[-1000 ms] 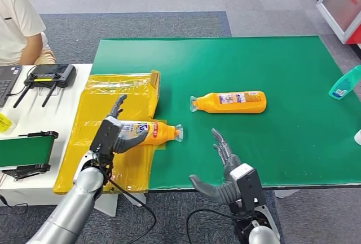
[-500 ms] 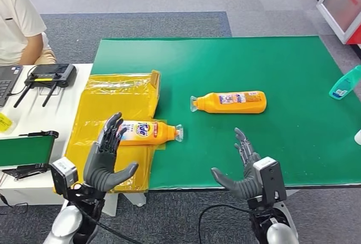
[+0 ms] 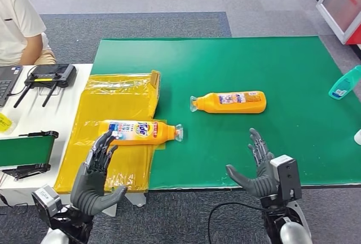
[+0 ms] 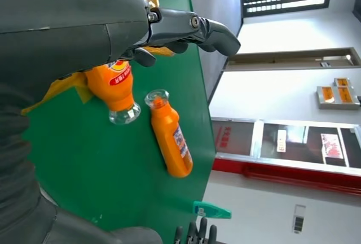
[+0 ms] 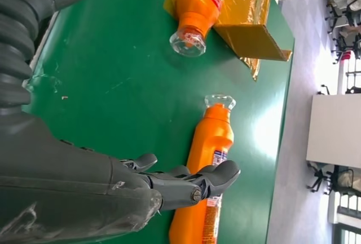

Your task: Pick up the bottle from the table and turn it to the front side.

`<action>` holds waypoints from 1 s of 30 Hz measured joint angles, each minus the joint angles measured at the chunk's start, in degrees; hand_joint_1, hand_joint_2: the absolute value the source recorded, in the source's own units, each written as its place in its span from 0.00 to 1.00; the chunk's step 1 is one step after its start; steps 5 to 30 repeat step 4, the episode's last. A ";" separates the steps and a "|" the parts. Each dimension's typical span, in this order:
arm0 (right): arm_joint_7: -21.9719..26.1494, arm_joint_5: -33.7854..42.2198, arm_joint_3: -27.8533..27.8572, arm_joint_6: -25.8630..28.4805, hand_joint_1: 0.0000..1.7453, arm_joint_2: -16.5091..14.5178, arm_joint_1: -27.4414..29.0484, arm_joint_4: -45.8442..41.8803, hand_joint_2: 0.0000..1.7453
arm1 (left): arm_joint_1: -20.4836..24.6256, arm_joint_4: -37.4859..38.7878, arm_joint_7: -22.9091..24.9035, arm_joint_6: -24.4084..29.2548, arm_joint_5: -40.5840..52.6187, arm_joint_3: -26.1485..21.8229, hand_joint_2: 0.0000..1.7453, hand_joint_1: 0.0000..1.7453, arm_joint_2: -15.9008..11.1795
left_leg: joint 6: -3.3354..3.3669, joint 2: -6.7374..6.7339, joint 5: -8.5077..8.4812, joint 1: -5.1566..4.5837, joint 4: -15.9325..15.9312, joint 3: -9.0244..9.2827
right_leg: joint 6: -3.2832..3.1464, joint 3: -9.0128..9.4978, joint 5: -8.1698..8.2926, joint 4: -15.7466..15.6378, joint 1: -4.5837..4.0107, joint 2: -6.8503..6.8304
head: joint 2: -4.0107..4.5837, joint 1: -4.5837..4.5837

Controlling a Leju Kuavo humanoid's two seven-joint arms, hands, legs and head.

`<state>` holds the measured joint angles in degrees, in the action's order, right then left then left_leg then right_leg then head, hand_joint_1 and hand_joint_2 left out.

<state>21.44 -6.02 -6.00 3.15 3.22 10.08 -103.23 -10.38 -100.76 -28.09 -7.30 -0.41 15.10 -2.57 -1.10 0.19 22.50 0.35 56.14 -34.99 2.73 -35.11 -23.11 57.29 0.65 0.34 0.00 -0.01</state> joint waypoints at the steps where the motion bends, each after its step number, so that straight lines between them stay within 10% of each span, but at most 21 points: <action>1: -0.24 -0.05 0.19 -0.15 0.00 0.03 -0.01 0.00 1.00 | -0.25 -0.08 0.19 -0.10 -0.03 -0.11 1.00 0.00 -0.02 | 0.00 0.00 0.00 0.00 0.00 0.00 | 0.00 0.00 0.00 0.00 0.00 0.00 | 0.00 0.00; 30: -0.48 -0.42 0.63 -0.48 0.00 0.06 -0.01 0.00 1.00 | -1.01 -0.09 0.46 -0.30 0.41 -0.34 1.00 0.00 -0.06 | -0.01 0.00 -0.01 0.00 0.00 0.01 | 0.00 0.00 0.00 0.00 0.00 0.00 | 0.00 0.01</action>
